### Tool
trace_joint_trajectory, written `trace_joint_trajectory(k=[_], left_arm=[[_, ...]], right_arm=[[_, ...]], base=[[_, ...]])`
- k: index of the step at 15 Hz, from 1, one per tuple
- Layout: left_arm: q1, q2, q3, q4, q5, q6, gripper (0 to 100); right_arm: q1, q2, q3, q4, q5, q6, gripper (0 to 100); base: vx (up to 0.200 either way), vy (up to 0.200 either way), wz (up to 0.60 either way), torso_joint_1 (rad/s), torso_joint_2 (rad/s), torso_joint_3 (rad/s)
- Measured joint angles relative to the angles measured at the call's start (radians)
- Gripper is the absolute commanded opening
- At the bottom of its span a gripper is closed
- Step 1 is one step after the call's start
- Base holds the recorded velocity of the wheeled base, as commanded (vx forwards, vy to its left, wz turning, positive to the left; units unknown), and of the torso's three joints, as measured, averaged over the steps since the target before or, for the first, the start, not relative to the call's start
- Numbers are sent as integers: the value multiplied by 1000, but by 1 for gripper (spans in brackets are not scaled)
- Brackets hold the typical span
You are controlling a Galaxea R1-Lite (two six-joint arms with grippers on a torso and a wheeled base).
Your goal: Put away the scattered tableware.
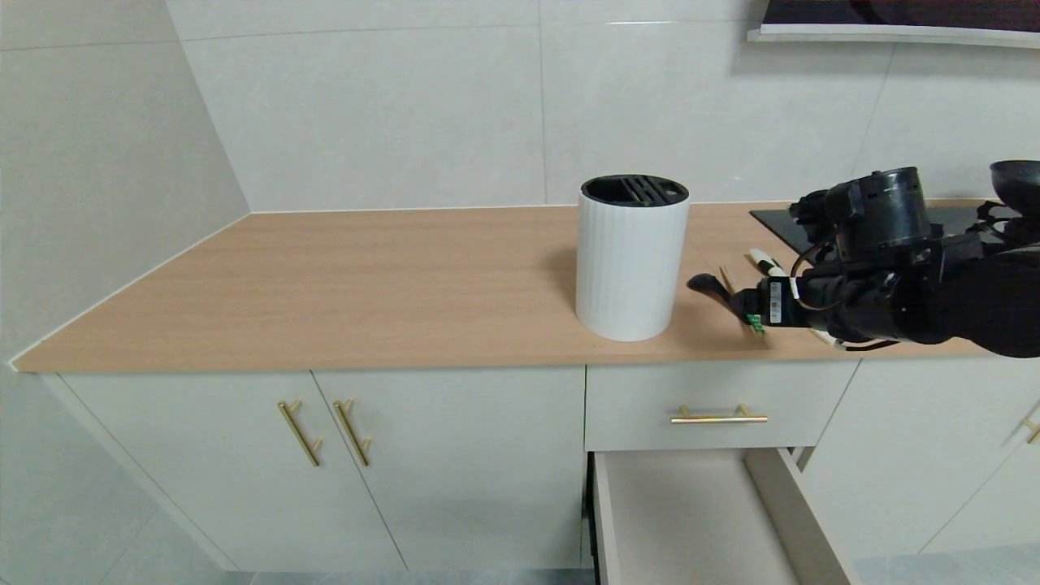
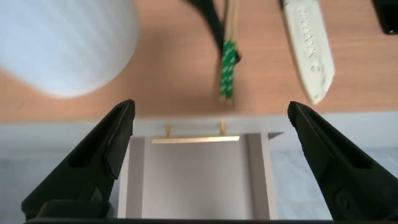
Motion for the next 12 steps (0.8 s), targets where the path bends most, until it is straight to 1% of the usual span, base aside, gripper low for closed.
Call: trace_joint_trajectory(k=[4,7,12], left_arm=[[0,0,0,0,0,0,100],[0,0,0,0,0,0,100],[0,0,0,0,1,0,100]], right_arm=[[-39,82,-17,-35,2,0,100],[-57,152,-29,-96,1,1,100],[-63,213,-32,-132,1,1,100]], base=[[0,0,0,0,0,0],[0,0,0,0,0,0],[0,0,0,0,0,0]])
